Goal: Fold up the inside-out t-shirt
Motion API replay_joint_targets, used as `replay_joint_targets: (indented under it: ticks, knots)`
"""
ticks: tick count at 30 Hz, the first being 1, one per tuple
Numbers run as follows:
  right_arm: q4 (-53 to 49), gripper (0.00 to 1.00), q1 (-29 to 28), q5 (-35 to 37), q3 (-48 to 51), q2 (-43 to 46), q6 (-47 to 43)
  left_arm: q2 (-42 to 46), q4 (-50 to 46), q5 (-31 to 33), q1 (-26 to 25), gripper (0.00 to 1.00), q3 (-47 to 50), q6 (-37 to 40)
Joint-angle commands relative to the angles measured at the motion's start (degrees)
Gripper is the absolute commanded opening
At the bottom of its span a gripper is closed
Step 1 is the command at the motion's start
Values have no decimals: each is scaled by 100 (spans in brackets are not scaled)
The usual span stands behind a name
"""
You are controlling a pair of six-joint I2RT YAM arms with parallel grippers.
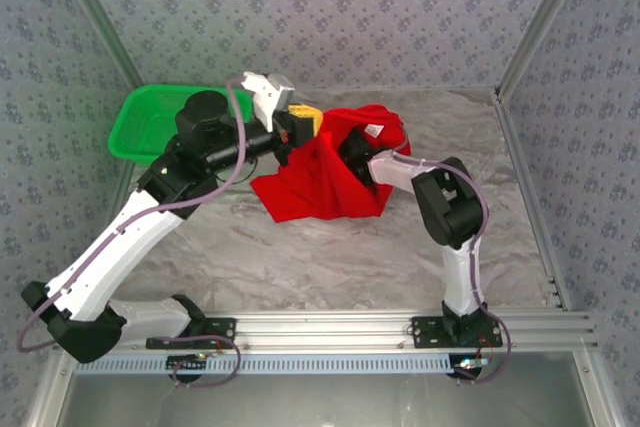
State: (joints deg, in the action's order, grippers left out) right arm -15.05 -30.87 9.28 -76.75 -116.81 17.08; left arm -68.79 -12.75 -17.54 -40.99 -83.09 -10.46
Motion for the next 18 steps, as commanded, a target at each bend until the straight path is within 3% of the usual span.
replay_joint_targets:
  ticks: [1, 10, 14, 18]
  knots:
    - [-301, 0, 55, -202, 364, 458, -220, 234, 307, 780, 433, 0, 196, -202]
    - [-453, 0, 92, -537, 1163, 1815, -621, 194, 213, 1994, 2047, 0, 758, -525]
    - [-406, 0, 111, -902, 1218, 2321, -697, -133, 163, 2305, 2314, 0, 883, -367]
    - [-60, 0, 72, -1391, 972, 2566, -706, -683, 215, 1917, 2285, 0, 999, -429]
